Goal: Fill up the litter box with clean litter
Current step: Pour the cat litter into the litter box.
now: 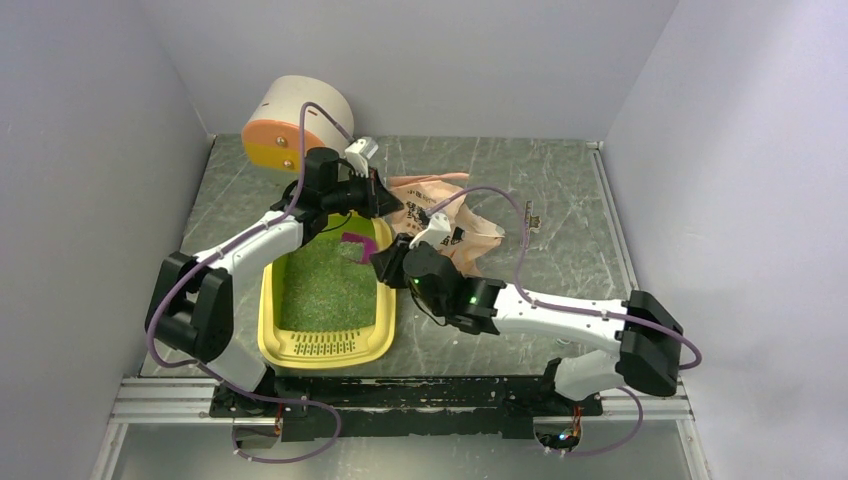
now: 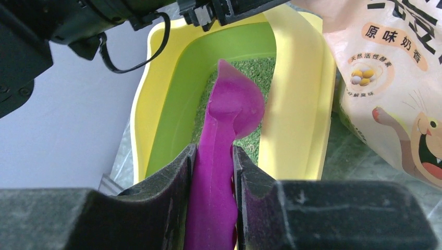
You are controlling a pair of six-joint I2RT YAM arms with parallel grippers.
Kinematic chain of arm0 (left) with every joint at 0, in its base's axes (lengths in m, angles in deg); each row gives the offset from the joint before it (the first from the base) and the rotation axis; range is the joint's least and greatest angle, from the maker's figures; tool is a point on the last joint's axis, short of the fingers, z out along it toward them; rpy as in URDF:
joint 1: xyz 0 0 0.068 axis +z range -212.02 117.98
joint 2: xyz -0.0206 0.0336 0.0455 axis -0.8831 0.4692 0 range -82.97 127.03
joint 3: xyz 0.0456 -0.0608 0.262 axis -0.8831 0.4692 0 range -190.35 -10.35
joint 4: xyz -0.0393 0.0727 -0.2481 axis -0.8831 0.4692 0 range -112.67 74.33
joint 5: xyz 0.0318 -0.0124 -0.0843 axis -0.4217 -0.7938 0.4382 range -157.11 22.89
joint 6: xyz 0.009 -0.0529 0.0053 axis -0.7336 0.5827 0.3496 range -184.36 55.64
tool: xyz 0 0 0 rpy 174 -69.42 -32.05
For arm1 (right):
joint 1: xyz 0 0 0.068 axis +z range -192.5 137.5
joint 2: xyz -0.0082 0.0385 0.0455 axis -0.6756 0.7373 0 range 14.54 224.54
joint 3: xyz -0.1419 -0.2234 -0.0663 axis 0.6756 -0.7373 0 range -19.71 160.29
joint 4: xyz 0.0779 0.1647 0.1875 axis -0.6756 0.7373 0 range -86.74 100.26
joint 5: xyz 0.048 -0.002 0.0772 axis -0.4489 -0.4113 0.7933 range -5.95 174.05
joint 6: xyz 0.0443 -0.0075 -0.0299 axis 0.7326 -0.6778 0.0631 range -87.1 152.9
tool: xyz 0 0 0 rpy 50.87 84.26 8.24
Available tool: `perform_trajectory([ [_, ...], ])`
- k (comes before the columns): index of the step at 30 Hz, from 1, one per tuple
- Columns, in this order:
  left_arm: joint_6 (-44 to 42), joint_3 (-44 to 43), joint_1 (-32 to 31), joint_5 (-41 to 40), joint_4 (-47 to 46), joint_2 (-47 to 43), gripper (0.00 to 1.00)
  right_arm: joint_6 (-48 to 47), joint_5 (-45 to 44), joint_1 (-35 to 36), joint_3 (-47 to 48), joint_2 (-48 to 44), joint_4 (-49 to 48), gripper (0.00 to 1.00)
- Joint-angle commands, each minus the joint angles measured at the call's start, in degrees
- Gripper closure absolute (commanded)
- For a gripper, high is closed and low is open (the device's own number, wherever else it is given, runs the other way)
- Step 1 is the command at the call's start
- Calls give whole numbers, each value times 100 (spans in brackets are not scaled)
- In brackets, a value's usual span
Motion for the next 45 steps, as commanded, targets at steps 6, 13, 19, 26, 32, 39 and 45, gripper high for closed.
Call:
perform_trajectory([
  [6,-59,-28,69,69,-205,-412,95,-425,1443,0,-460,-870,575,100],
  [13,-92,19,69,88,-192,-463,95,-440,2776,3,-731,-1053,631,100],
  [19,-142,52,69,171,-197,-471,95,-1179,2736,-1,-128,-1036,1560,100],
  [26,-252,72,69,280,-106,-580,95,-2273,2477,5,552,-1113,2689,100],
  [32,-296,184,69,359,-105,-711,95,-2486,1992,-1,716,-1709,3216,100],
  [39,-340,326,61,502,-190,-835,95,-2219,2060,-6,766,-2940,3405,100],
  [45,-374,467,43,554,-285,-977,95,-1784,1064,-2,1237,-3610,4752,100],
])
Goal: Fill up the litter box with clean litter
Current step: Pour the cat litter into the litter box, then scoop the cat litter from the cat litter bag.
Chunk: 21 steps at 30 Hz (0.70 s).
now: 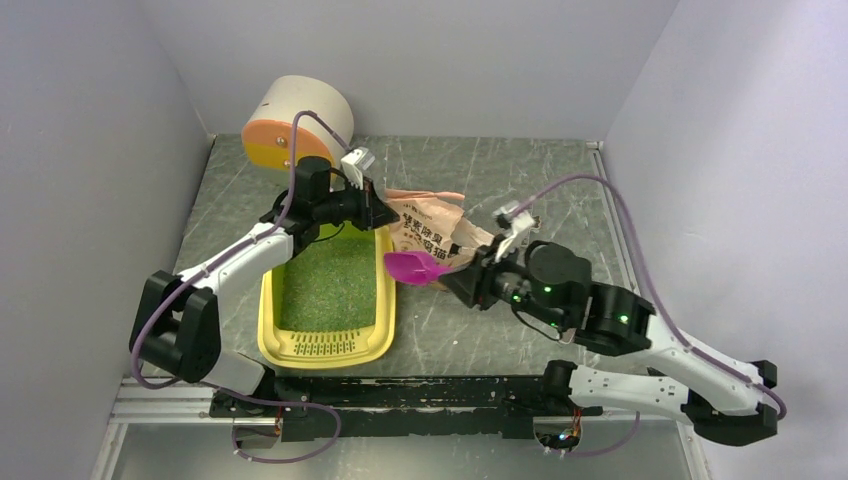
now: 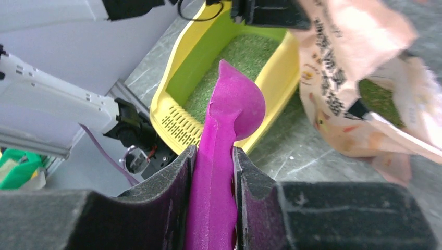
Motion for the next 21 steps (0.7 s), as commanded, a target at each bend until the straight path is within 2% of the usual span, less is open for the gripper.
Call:
perform_trajectory([
  [1,-34,12,37,229,-501,-370,95,375,-941,5,459,-373,1183,100],
  [7,-67,-9,-10,296,-482,-349,95,587,-1750,-1,774,-467,1886,100],
  [14,-246,27,-44,176,-188,-570,95,517,-2223,4,1311,-220,2448,100],
  [17,-150,213,-78,115,-372,-732,95,545,-2494,-1,1544,-52,2805,100],
  [21,-194,206,-96,152,-275,-698,95,659,-2800,3,1551,96,3055,100],
])
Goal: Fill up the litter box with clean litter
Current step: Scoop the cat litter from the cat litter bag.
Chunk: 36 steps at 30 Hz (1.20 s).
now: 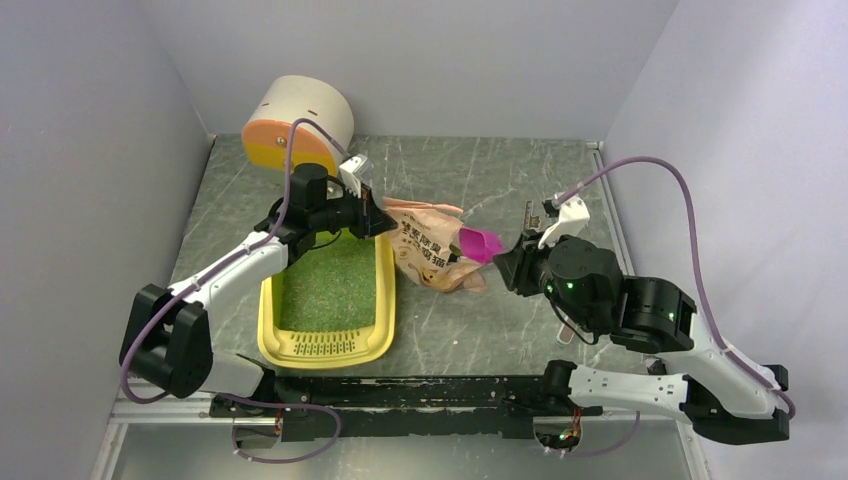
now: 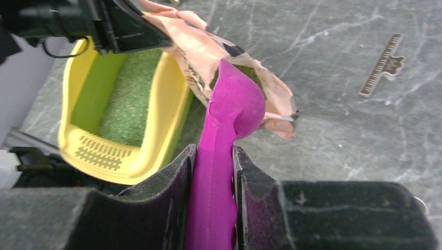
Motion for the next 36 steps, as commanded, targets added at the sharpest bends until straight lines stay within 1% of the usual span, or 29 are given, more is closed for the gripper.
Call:
perform_trajectory([
  [1,-63,-160,-42,134,-287,-249,95,120,-576,1,44,94,404,100],
  [7,-38,-141,-91,100,-318,-306,95,98,-613,1,-107,73,222,100],
  [10,-51,-135,-112,206,-247,-301,95,164,-686,3,-112,122,290,100],
  [13,-64,-1,-161,191,-323,-402,95,149,-462,-2,-10,312,339,100],
  [19,-16,-32,-170,238,-311,-377,95,-87,379,-5,-173,411,-133,100],
  [24,24,52,-179,195,-367,-551,95,-164,497,-25,-229,582,-124,100],
  [28,47,74,-179,195,-360,-587,95,-330,706,-191,-257,702,-256,100],
  [30,72,87,-187,199,-368,-608,95,-468,919,-408,-311,732,-420,100],
  [32,85,121,-181,184,-376,-645,95,-674,1369,-809,-363,784,-651,100],
  [35,89,149,-188,178,-363,-691,95,-1058,2648,-1891,-379,949,-885,100],
  [36,94,162,-188,182,-353,-703,95,-1121,2882,-2225,-355,1013,-872,100],
])
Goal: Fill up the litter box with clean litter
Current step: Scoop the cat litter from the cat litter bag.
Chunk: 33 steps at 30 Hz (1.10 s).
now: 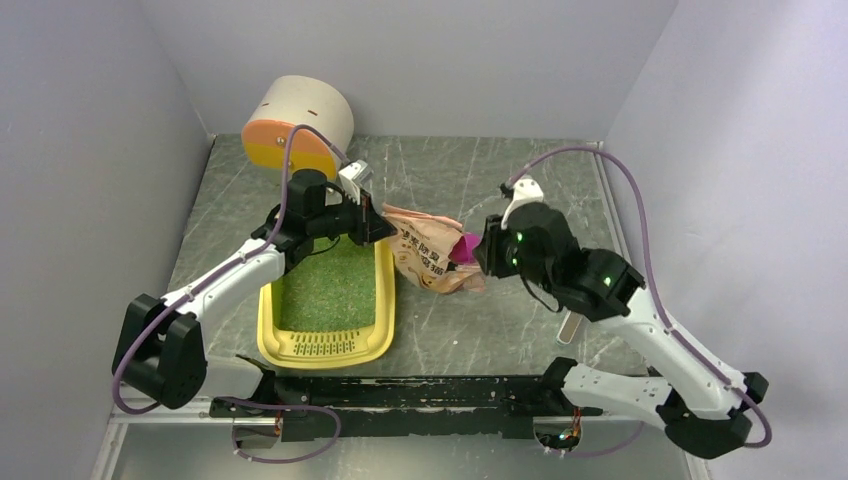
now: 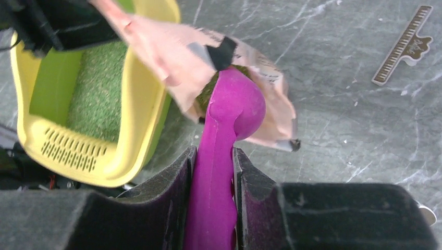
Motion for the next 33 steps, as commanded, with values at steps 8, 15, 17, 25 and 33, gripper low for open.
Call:
perform_trajectory([
  [8,59,-29,-35,120,-273,-467,95,-779,2380,-1730,125,314,-441,100],
  [15,39,-100,-35,133,-211,-473,95,-723,2849,-1750,-391,707,-918,100],
  [17,18,-101,-34,128,-189,-487,95,-671,2876,-1745,-502,787,-1092,100],
  [25,49,-35,-35,113,-242,-517,95,-566,2054,-1752,-740,1316,-1170,100],
  [33,42,-229,-35,161,-321,-539,78,-575,2215,-1751,-1059,1287,-1353,100],
])
